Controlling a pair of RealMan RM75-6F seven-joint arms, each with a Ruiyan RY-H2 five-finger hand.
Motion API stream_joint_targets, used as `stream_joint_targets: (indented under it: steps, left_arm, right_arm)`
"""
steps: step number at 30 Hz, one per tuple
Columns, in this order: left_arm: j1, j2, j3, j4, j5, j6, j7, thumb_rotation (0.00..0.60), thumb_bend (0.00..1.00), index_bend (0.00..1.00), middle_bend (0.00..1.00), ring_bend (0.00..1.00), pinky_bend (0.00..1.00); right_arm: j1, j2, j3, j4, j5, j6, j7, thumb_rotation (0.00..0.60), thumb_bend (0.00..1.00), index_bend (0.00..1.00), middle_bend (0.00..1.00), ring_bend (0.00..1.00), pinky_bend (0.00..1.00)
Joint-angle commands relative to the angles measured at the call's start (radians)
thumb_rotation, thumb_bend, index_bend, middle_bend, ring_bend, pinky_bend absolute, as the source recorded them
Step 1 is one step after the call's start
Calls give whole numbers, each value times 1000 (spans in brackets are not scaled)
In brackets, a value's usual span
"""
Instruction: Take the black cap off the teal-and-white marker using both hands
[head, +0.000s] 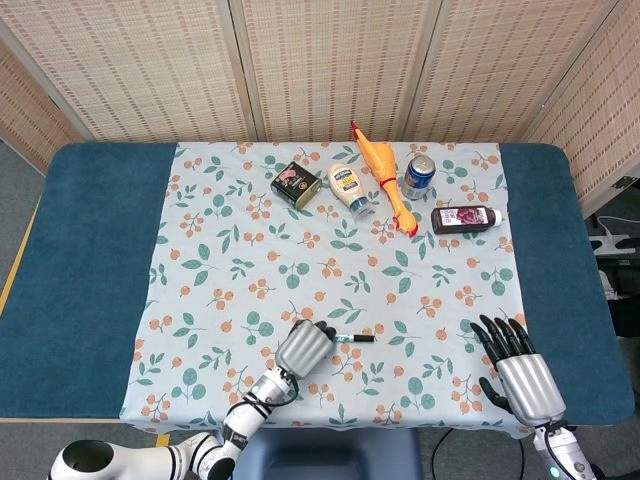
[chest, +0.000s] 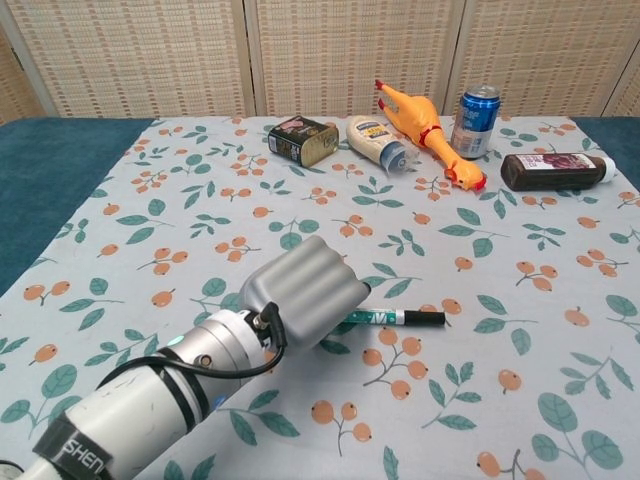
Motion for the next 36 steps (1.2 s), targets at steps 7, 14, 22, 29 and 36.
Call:
stream_joint_targets:
  steps: [7, 14, 22, 29, 36]
  left_arm:
    - [-10, 7, 32, 26, 71, 64, -65, 600, 426, 697, 904, 1000, 1000]
    - [-1, 44, 47, -27, 125, 127, -148, 600, 434, 769, 976, 1000, 1000]
    - [25, 118, 43, -200, 118, 154, -150, 600, 438, 799, 1000, 1000, 1000]
    - [38, 136, 33, -288, 71, 143, -97, 600, 438, 796, 1000, 1000, 1000]
    - [43, 142, 45, -335, 61, 142, -60, 600, 437, 792, 997, 1000, 1000]
  right_arm:
    - [2, -9, -2, 8, -7, 0, -1, 600, 251, 0, 0, 0, 0]
    - [24, -42, 3, 35, -30, -17, 26, 600, 250, 0, 0, 0, 0]
    - [96, -190, 40, 151, -91, -34, 136, 600, 250, 34, 0, 0, 0]
    - [126, -363, 55, 281, -159, 26, 172, 600, 250, 246, 0, 0, 0]
    - [144, -478, 60, 400, -201, 95, 219, 600, 250, 319, 0, 0, 0]
